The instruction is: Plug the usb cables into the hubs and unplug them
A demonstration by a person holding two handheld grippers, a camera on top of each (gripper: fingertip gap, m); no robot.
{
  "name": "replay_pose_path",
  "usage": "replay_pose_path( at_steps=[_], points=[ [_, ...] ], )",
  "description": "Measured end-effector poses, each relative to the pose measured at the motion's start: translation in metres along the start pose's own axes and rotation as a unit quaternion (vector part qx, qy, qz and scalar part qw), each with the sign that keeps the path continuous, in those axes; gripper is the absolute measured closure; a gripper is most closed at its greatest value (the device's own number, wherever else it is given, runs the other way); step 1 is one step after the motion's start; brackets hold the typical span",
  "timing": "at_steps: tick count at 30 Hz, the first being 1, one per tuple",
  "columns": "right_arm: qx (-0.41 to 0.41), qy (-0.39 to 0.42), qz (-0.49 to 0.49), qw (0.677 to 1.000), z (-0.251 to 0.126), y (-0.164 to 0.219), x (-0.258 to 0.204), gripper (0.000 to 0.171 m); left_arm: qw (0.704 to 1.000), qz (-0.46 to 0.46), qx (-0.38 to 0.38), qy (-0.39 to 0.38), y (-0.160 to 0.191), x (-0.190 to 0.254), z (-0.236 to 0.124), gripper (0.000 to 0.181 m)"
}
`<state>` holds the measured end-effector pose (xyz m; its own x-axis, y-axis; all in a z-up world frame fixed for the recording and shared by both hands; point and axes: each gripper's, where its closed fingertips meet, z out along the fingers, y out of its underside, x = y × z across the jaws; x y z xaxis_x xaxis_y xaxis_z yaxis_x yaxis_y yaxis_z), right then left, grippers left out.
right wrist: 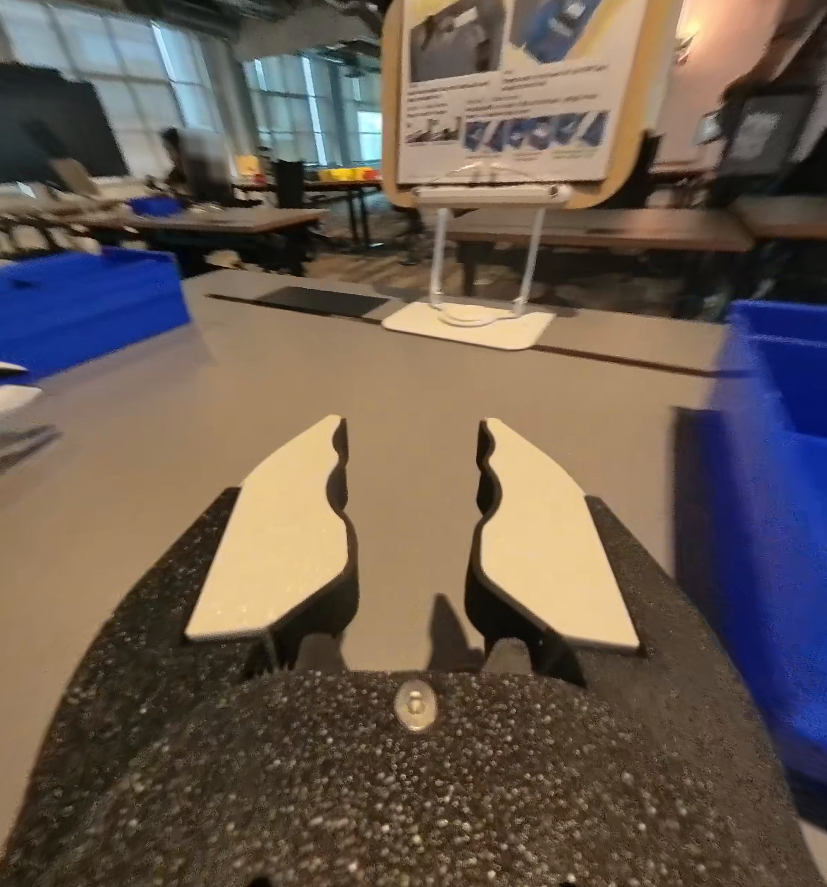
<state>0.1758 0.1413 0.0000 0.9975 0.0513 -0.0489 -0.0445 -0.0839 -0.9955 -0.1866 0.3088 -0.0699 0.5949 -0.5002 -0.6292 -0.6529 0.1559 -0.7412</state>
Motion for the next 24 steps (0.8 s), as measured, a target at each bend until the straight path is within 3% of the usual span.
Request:
replay_pose_path(
  at_steps=[4,8,17,24],
  points=[
    [0.002,-0.064,0.057,0.996,0.046,0.009,-0.016,0.136,0.999,-0.034,0.014,0.006,-0.002,-0.005,-0.003,0.169],
    [0.021,-0.063,0.052,0.996,0.068,0.017,-0.016,0.152,0.998,-0.052,0.003,0.018,0.001,-0.006,-0.001,0.169],
    [0.068,-0.104,-0.015,0.992,0.057,0.008,-0.036,0.170,0.989,-0.128,-0.040,0.070,0.012,-0.008,0.009,0.171],
    [0.063,-0.110,-0.004,0.992,0.052,0.009,-0.037,0.171,0.985,-0.143,-0.055,0.075,0.016,-0.010,0.012,0.171]
  ],
)
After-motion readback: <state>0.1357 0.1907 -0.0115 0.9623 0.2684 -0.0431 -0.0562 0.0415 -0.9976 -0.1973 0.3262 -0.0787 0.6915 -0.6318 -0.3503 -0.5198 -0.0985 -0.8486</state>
